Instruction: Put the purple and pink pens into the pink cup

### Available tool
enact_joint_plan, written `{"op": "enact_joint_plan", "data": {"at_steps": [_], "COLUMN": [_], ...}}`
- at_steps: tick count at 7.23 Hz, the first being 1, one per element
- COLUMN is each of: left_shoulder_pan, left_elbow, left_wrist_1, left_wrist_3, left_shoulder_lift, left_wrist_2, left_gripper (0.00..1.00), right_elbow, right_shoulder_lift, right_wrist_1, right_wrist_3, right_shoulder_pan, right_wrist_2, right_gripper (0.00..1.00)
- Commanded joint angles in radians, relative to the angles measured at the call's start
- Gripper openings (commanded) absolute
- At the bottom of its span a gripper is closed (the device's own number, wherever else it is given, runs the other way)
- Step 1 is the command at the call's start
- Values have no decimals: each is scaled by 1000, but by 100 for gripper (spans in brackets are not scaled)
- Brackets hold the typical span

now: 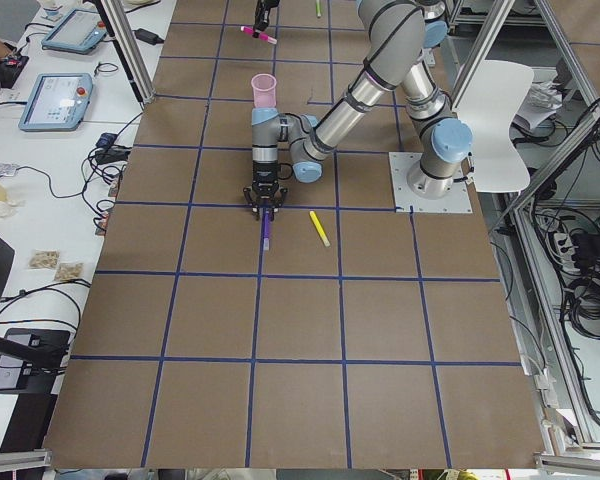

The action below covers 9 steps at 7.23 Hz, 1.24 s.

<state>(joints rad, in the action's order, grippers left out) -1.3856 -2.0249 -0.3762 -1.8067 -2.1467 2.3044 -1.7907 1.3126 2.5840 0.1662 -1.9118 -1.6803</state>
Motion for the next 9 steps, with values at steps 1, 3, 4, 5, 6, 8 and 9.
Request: {"op": "enact_joint_plan", "data": {"at_steps": [1, 3, 4, 5, 6, 8, 9], "left_shoulder_pan": [-1, 2, 2, 7, 11, 7, 8], "left_elbow": [2, 15, 23, 58, 87, 135, 184], "left_wrist_1": [0, -1, 5, -1, -3, -74, -173], "left_wrist_3": [1, -3, -13, -45, -46, -48, -39], "left_shoulder_lift": [7, 18, 34, 65, 115, 188, 217], "left_wrist_2": [0, -14, -34, -134, -158, -242, -319], "left_gripper": [0, 0, 0, 0, 0, 0, 0], "right_elbow": [-90, -118, -116, -115, -108, -108, -108], "right_shoulder_lift": [-73, -85, -104, -124, -156, -171, -173], "right_wrist_1": [305, 354, 393, 398, 450, 462, 462], "right_wrist_3": [146, 252, 257, 266, 271, 271, 269], "right_shoulder_pan": [-76, -96, -96, -96, -96, -96, -96], "right_wrist_2": [-36, -64, -61, -64, -62, -67, -67], "right_gripper": [0, 0, 0, 0, 0, 0, 0]}}
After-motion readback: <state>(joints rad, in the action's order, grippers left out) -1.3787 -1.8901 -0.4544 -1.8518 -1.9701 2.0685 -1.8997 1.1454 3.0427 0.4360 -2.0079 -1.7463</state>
